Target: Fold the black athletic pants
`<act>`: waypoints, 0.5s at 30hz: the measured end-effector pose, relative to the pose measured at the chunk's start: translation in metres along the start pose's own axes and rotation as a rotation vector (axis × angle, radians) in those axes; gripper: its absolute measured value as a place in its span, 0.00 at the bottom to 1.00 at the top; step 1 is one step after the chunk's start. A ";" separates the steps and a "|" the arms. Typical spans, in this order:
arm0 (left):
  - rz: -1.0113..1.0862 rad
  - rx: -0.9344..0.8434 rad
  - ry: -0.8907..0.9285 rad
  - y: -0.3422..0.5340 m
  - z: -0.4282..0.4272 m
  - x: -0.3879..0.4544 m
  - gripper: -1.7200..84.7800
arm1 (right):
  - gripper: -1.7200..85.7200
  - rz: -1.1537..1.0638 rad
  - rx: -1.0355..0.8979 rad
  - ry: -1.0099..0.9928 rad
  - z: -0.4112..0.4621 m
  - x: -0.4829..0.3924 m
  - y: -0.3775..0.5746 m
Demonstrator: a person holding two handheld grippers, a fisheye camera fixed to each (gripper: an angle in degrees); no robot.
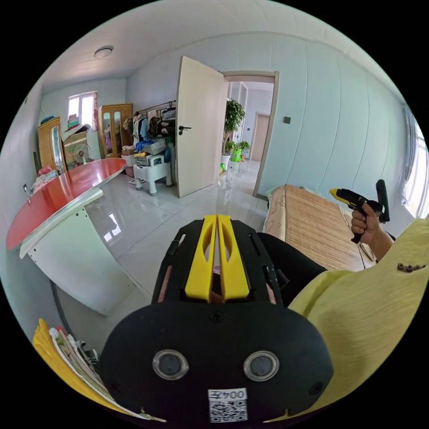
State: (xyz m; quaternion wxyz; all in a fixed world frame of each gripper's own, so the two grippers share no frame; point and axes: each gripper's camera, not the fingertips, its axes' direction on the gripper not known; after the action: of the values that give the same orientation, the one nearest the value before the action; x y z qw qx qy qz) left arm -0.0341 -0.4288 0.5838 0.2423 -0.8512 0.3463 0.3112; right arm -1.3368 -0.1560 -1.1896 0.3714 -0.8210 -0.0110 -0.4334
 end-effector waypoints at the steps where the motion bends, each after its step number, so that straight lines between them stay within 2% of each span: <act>1: 0.003 0.032 0.018 0.007 -0.006 0.001 0.02 | 0.07 -0.028 0.007 0.024 -0.015 -0.009 0.006; 7: 0.052 0.128 0.096 0.012 -0.002 0.004 0.02 | 0.02 -0.131 0.075 0.199 -0.087 -0.053 0.028; 15: 0.183 0.148 0.211 -0.011 0.015 0.036 0.02 | 0.03 -0.246 0.251 0.410 -0.152 -0.094 0.005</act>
State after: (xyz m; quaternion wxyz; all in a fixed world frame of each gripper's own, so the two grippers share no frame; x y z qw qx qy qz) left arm -0.0109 -0.4283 0.5506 0.2375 -0.8239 0.4677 0.2146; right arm -1.5011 -0.2254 -1.2076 0.4091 -0.6561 -0.0890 -0.6279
